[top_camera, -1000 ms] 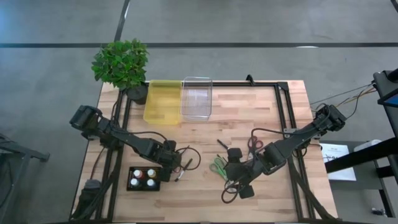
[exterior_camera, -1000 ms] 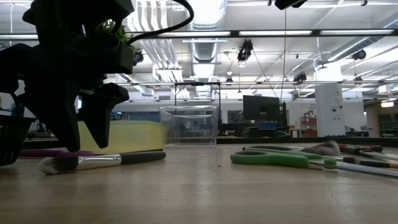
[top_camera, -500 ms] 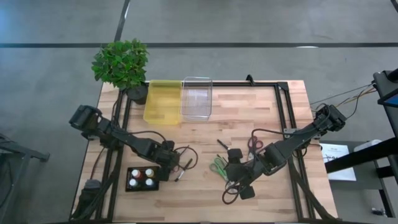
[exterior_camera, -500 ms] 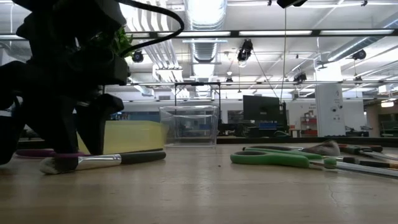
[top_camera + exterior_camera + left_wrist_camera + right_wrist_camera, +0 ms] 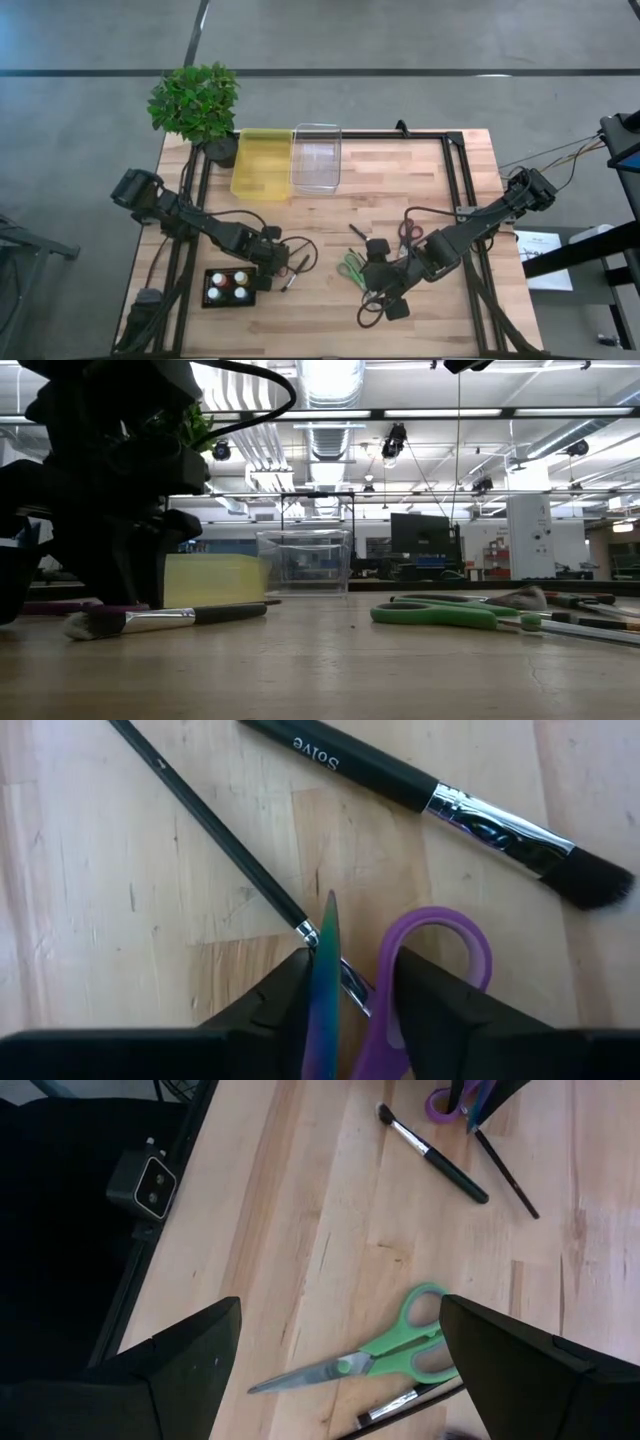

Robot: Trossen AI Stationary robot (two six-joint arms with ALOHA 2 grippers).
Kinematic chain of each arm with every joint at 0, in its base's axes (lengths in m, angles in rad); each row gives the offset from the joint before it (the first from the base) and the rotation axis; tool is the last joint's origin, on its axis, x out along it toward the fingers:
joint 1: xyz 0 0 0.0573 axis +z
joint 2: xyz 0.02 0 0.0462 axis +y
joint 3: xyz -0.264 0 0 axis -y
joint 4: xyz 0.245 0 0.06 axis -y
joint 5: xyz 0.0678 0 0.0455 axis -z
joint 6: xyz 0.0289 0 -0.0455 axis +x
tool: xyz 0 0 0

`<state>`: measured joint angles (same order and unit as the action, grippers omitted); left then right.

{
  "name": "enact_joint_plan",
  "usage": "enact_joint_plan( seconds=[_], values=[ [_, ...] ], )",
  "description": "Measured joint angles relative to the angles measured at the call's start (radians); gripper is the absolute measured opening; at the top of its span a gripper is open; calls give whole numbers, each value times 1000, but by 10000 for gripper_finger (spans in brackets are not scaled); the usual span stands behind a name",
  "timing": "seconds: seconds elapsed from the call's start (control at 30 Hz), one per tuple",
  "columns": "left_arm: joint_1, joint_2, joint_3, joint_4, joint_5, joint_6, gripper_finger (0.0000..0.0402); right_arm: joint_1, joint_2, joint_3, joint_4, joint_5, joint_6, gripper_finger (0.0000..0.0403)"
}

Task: Pick & Place Paint Supplies
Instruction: Put the violet scissors into the transparent yellow bin

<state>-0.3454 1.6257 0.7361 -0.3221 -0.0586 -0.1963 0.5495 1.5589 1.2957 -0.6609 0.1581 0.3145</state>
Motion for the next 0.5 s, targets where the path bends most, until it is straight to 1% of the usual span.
enact_joint_plan(
  seconds=[0.13,0.3,0.5],
  values=[
    [0,0,0,1,-11,14,125,0,0,0,0,0,0,341],
    [0,-1,-1,5,-21,42,132,0,0,0,0,0,0,341],
    [0,1,19,-10,-66,88,134,0,0,0,0,0,0,341]
  ],
)
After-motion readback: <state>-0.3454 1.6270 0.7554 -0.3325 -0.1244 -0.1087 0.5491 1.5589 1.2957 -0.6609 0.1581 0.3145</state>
